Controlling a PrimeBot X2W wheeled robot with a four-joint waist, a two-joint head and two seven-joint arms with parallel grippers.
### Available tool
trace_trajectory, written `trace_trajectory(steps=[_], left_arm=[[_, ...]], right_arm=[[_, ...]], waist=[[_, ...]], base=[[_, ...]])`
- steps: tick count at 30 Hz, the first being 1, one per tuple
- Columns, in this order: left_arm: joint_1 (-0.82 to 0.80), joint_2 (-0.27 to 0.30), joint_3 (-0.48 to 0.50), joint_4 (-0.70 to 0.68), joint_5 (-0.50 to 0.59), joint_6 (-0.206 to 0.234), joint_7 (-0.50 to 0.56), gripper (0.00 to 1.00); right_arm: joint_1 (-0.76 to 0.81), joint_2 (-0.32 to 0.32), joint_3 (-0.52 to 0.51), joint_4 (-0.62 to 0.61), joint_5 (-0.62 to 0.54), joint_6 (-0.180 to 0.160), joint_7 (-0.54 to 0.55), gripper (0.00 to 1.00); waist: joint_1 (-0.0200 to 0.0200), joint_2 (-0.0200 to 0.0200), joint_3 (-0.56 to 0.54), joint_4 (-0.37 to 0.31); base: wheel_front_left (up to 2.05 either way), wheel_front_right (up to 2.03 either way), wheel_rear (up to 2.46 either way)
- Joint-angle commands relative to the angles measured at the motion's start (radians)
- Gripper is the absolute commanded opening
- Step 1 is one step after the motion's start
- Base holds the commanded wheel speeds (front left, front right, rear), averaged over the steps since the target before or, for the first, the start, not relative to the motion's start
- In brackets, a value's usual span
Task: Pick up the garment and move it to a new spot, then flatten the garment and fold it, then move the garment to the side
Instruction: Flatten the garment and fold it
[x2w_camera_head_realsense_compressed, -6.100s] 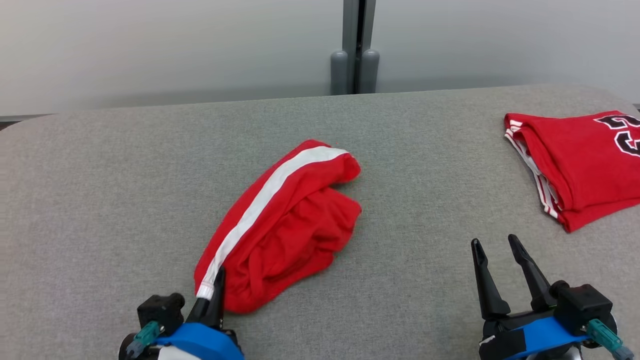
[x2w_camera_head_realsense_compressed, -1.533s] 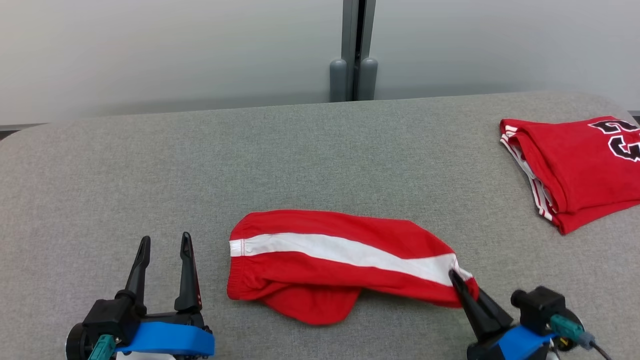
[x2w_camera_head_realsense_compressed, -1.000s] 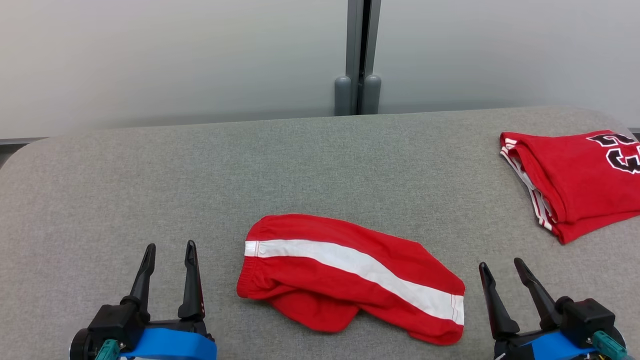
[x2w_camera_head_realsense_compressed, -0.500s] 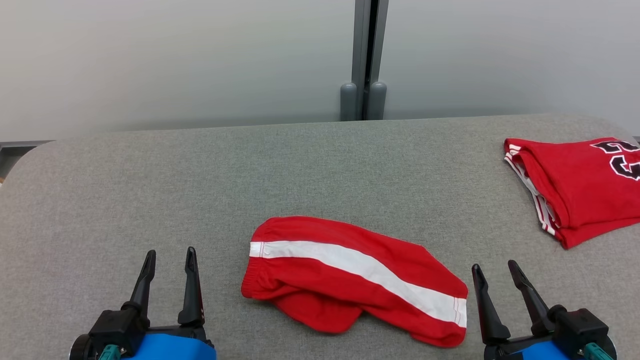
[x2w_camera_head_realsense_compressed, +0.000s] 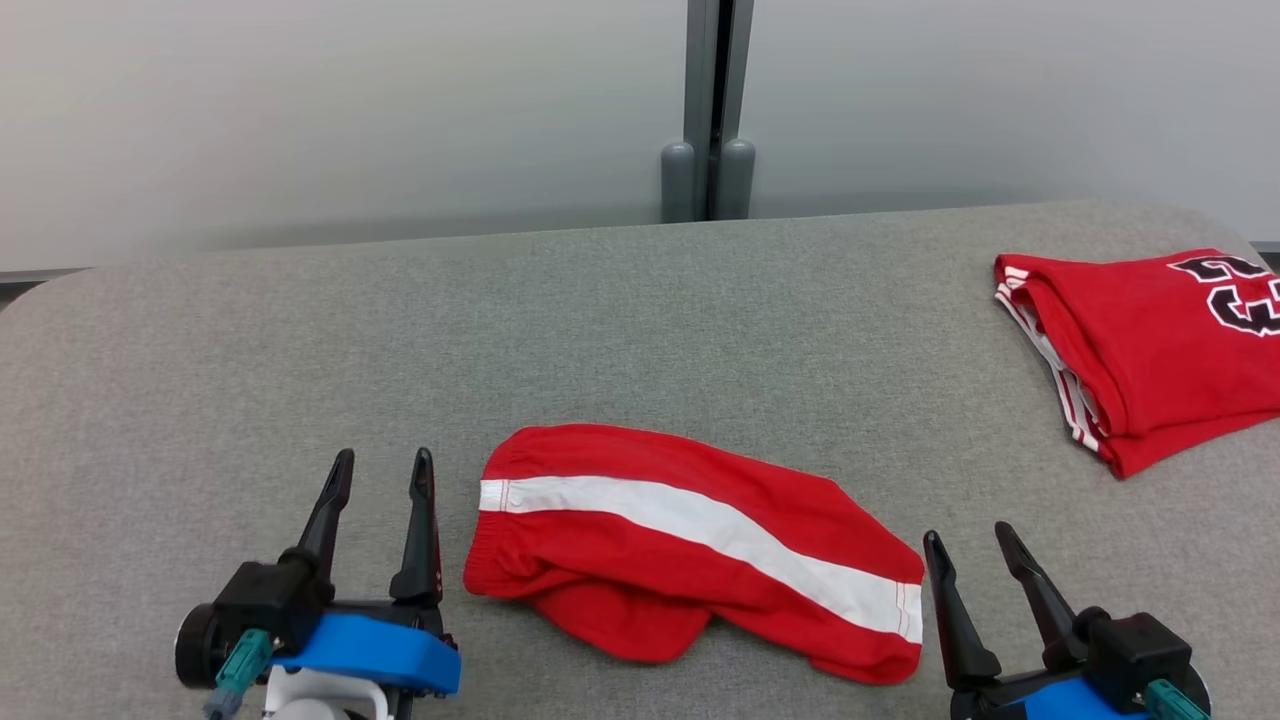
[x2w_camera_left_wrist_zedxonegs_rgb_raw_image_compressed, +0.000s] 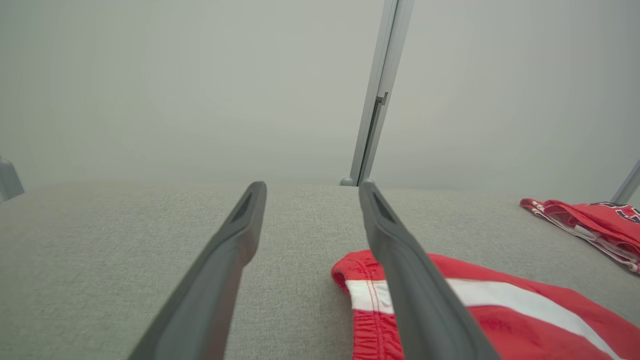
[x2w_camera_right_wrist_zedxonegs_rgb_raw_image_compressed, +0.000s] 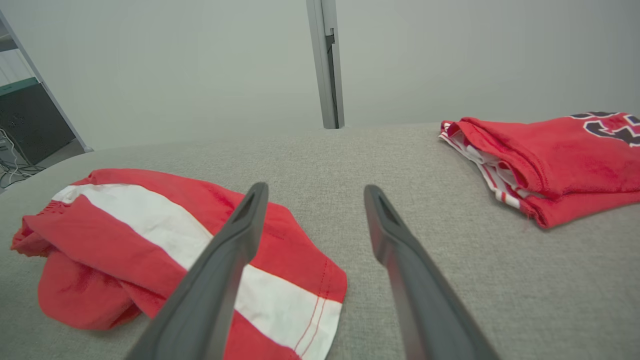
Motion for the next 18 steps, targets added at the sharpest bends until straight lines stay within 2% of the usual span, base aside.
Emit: trace_trajectory(steps=[1, 10, 18], left_arm=[[-0.019, 0.007, -0.007, 0.007, -0.007, -0.005, -0.003, 1.0], [-0.122, 0.049, -0.102, 0.114, -0.12, -0.012, 0.073, 1.0], [-0.114, 0.08, -0.17, 0.195, -0.257, -0.009, 0.126, 1.0]], right_arm=[[-0.02, 0.001, 0.004, 0.003, 0.006, 0.0, -0.006, 1.0], [-0.038, 0.001, 0.018, 0.019, 0.015, 0.0, -0.007, 1.0], [-0.052, 0.001, 0.017, 0.026, 0.021, 0.0, -0.007, 1.0]], waist=[[-0.0001, 0.0, 0.002, -0.003], [-0.0001, 0.0, 0.033, -0.038], [-0.0001, 0.0, 0.056, -0.058]], base=[[0.0, 0.0, 0.0], [0.0, 0.0, 0.0], [0.0, 0.0, 0.0]])
